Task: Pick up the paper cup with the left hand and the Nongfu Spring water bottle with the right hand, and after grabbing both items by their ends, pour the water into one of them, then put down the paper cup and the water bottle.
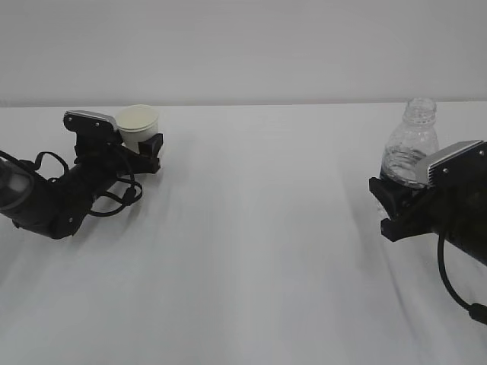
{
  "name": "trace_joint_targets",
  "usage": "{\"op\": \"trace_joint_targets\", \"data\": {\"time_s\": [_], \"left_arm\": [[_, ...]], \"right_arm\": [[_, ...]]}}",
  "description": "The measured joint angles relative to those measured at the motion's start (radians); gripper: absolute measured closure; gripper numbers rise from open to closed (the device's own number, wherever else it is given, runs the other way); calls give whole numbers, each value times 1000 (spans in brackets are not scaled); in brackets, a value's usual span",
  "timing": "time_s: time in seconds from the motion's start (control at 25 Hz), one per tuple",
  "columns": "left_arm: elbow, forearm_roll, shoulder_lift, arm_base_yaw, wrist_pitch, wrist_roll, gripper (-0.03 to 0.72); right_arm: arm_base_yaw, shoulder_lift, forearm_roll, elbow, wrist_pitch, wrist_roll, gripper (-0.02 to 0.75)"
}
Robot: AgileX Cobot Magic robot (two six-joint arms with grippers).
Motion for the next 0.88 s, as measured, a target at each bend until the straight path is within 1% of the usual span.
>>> {"op": "trace_joint_targets", "data": {"time_s": [0.28,0.6,0.88], "left_arm": [[0,2,0,0,-2,0,102],[0,2,0,0,-2,0,167],[0,2,0,0,-3,0,174]], "right_arm": [[0,0,1,0,0,0,318],[0,0,1,0,0,0,318],[0,0,2,0,0,0,318]]}}
